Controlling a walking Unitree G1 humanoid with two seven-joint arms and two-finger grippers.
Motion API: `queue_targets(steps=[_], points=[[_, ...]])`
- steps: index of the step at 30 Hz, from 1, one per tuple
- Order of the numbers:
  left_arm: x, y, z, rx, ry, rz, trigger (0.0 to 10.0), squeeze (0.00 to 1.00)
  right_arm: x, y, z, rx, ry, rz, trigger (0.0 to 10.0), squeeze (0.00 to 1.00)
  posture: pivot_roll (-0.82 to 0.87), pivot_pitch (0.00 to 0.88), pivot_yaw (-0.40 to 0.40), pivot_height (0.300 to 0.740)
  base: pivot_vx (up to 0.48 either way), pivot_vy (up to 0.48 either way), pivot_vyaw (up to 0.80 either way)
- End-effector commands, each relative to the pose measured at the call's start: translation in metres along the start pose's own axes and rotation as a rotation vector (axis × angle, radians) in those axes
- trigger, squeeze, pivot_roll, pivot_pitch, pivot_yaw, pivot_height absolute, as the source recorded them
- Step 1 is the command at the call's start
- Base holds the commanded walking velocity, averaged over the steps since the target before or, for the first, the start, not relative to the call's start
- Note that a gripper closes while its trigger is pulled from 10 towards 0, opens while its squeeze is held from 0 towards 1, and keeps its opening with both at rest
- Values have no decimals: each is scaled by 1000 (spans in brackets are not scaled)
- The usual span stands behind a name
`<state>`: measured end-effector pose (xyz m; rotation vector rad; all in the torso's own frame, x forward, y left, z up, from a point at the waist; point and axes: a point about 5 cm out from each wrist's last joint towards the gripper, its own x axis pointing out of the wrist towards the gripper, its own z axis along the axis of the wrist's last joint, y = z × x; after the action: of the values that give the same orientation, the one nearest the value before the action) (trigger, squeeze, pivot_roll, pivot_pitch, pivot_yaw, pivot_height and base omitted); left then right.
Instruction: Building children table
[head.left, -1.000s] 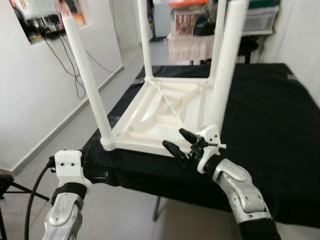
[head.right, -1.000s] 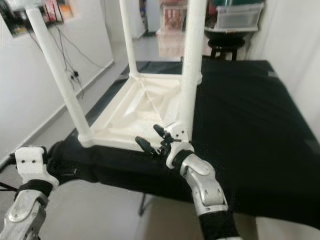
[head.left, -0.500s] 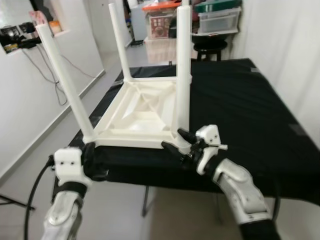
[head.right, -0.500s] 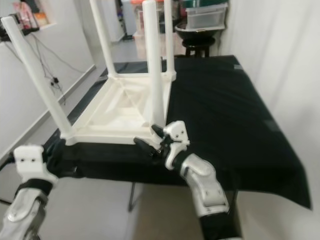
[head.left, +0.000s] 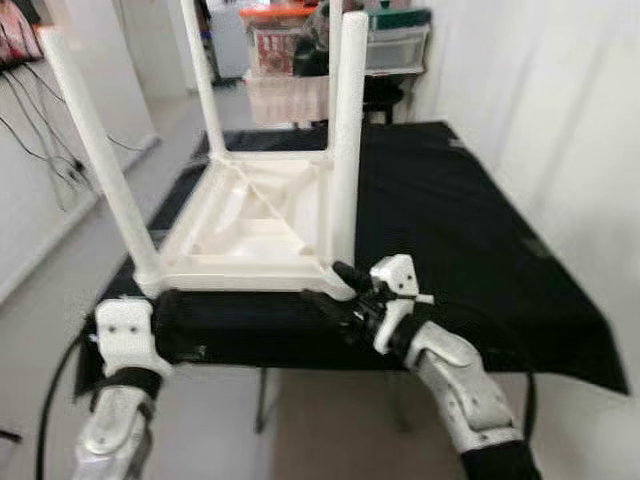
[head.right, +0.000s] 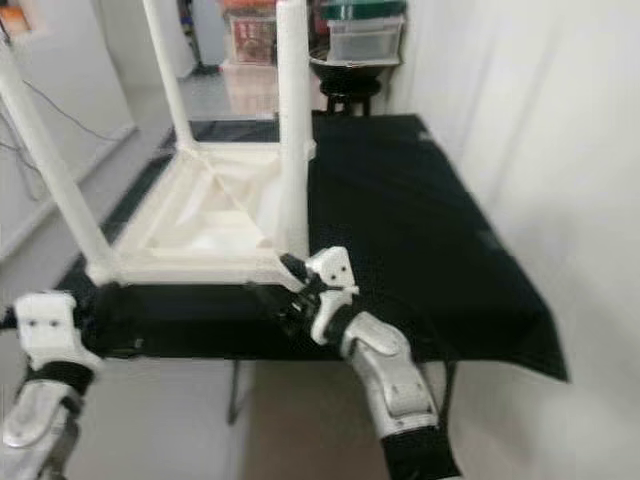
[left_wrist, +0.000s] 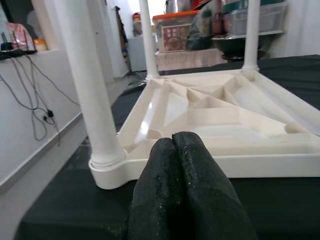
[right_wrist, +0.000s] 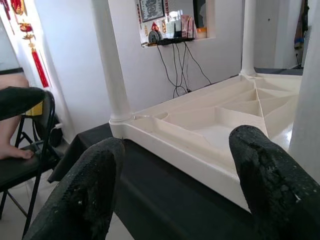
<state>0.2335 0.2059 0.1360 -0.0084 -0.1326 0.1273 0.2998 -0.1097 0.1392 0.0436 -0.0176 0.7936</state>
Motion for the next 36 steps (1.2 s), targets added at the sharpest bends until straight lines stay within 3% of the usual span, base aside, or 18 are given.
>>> queue_targets(steps=[1, 17, 28, 36], points=[[1, 3, -2, -3, 17, 18, 10000, 0, 3, 1, 4, -1, -17, 4, 10000, 0, -49, 0, 54, 740, 0, 480, 0], [3, 5, 2, 9, -1, 16, 10000, 0, 5, -1, 6, 0, -11, -8, 10000, 0, -50, 0, 54, 740, 0, 0, 0], [5, 6, -2, -6, 24, 24, 10000, 0, 6, -2, 4, 13, 6, -17, 10000, 0, -51, 0, 55, 740, 0, 431, 0], [5, 6, 0, 13, 12, 18, 10000, 0, 6, -2, 4, 14, 7, -19, 10000, 0, -51, 0, 55, 740, 0, 0, 0]])
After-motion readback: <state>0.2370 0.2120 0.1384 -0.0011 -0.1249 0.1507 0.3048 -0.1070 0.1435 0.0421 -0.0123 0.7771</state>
